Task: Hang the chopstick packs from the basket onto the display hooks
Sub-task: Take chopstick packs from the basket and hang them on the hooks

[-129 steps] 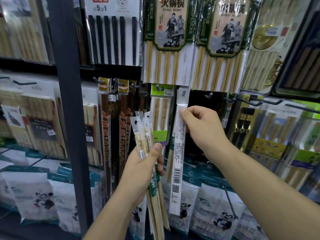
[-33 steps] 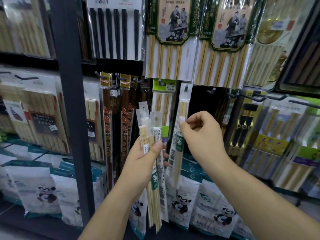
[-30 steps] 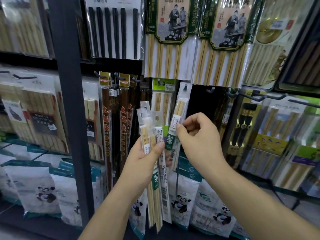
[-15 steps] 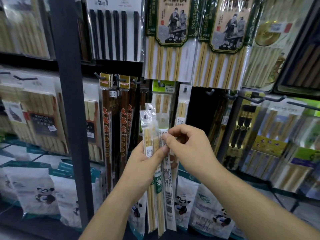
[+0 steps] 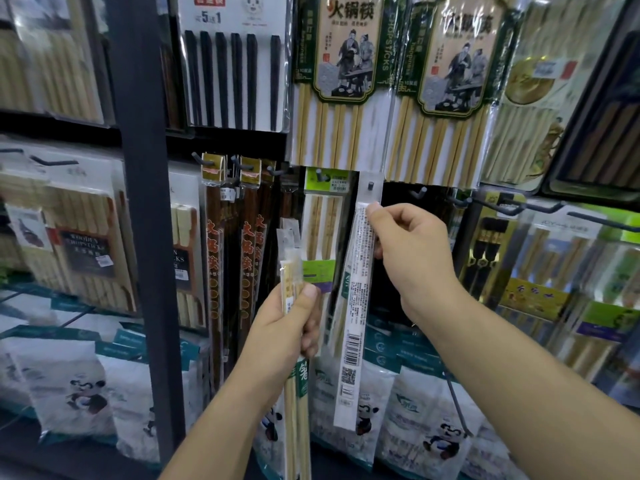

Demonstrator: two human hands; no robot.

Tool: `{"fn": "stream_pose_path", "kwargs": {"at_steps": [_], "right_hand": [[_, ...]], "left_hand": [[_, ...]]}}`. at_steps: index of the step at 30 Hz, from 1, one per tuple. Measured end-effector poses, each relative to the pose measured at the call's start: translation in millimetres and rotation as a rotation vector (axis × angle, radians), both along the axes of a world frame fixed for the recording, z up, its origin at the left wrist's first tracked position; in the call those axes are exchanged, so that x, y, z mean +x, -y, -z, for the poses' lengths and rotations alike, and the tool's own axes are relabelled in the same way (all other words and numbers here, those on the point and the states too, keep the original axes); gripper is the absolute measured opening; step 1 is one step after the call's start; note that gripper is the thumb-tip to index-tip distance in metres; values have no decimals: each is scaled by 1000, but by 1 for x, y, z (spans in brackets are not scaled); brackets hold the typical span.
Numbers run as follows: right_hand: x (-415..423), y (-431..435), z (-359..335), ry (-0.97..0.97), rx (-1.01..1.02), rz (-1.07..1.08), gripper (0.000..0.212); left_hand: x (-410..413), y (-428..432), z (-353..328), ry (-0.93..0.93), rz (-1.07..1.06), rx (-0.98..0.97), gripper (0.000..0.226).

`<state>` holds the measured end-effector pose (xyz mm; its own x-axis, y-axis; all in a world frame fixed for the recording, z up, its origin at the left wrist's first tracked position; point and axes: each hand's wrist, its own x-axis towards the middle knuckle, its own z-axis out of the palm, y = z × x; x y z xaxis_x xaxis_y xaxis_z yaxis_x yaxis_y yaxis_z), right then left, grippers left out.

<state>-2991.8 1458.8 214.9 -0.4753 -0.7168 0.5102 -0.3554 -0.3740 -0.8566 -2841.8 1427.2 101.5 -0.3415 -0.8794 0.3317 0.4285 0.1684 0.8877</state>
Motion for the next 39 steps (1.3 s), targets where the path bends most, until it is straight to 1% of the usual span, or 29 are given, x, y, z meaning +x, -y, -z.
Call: {"fn": "stream_pose_path", "kwargs": {"at_steps": [4,8,9,11,12,15,17,19,21,24,26,28,31,33,36,38,39], "right_hand": [[0,1,-4,36,25,-3,33],[0,2,-5,36,6,-4,33],[0,3,-4,32,6,-4,34],[-1,5,0,19,14,4,34],[-2,6,3,15,20,13,34],[-5,8,10,-3,32,41,36],[-6,7,14,-40,24,71,32],[-6,4,20,-88,5,117,28],[-5,0,28,-106,0,138,29],[4,-9,38,-104,35,14,29],[13,-14,42,-121,81,-93,20],[20,-17,43,-56,134,-219,13],[23,-20,43,29,202,-318,14],[21,-21,41,17,181,-293,16],[15,-20,31,-131,90,-133,12],[9,-17,21,-92,20,-94,5],[6,-16,15,-52,-16,-82,7]], "left_hand": [[1,-3,-3,-44,21,33,18],[2,0,-1,-72,22,66,7],[2,0,-2,-69,27,64,4],[3,-1,-3,-44,20,48,13],[3,-1,-3,-25,3,36,14],[3,-2,-2,27,-38,-3,5],[3,-3,-3,6,-25,-10,9],[2,-3,-5,-64,2,1,14],[2,-2,-5,-106,23,1,20],[2,-3,-4,-101,53,-20,19],[1,-4,-4,-79,74,-29,19],[0,-6,-5,-53,96,-42,21],[0,-8,-6,-54,113,-49,28],[1,-8,-6,-67,105,-40,28],[2,-6,-5,-25,38,-60,27],[2,-5,-3,-10,-10,-58,23],[2,-4,-2,-6,-33,-51,19]]}}
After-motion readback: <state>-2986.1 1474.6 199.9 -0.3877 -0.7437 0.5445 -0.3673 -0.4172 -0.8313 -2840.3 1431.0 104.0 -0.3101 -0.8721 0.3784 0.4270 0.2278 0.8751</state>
